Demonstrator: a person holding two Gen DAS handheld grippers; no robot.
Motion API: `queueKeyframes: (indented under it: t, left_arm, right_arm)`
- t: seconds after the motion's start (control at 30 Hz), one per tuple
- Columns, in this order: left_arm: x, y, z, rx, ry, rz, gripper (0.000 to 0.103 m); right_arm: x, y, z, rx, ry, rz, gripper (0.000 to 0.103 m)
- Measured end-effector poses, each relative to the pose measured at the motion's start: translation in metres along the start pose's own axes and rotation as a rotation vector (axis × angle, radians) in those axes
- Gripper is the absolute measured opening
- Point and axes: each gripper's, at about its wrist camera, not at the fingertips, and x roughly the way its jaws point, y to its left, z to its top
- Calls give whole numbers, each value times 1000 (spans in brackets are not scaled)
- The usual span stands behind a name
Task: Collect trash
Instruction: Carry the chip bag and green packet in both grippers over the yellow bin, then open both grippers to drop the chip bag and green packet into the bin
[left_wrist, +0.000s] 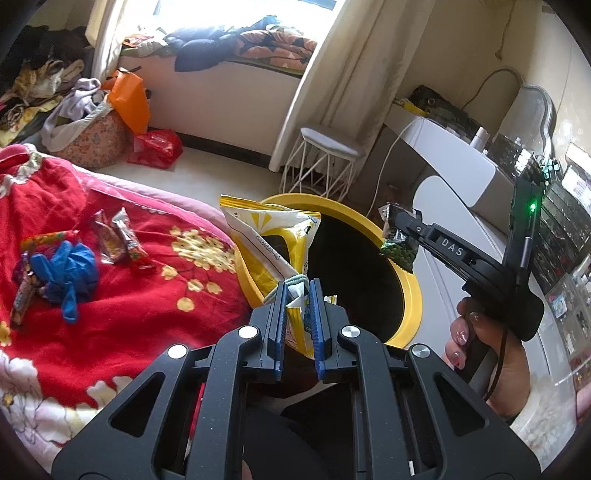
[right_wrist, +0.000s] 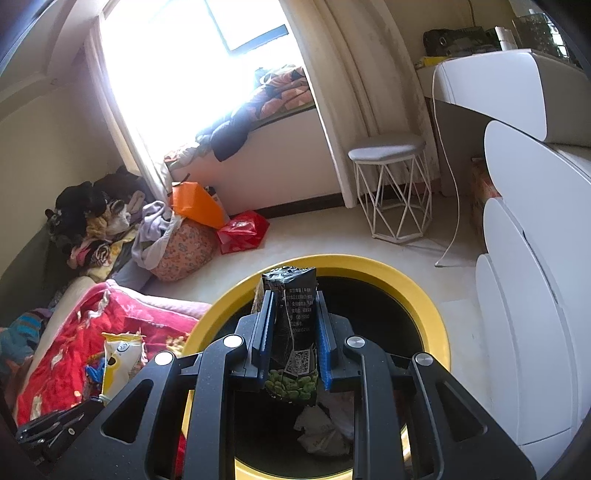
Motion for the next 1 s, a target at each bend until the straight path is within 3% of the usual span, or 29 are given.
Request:
queueKeyframes:
  t: [0.47,0.67,0.7,0.77,1.0]
  left_arm:
    - [40,-13,3,25,67,-21,8]
    - [56,-14,9,36,72,-30,10]
    - [57,-12,10,35,67,-25,12]
    - [56,-10,13,23,58,-24,36]
    - [32,-7,16,24,-17,-25,74]
  right_arm:
    - [13,-16,-3,38,53,-17,20]
    - [18,-26,-4,80,79,-17,29]
    - [17,-27,-4,87,77,-14,35]
    - [14,-29,-3,94,63,-20,44]
    - [10,-27,0,78,37,-36,54]
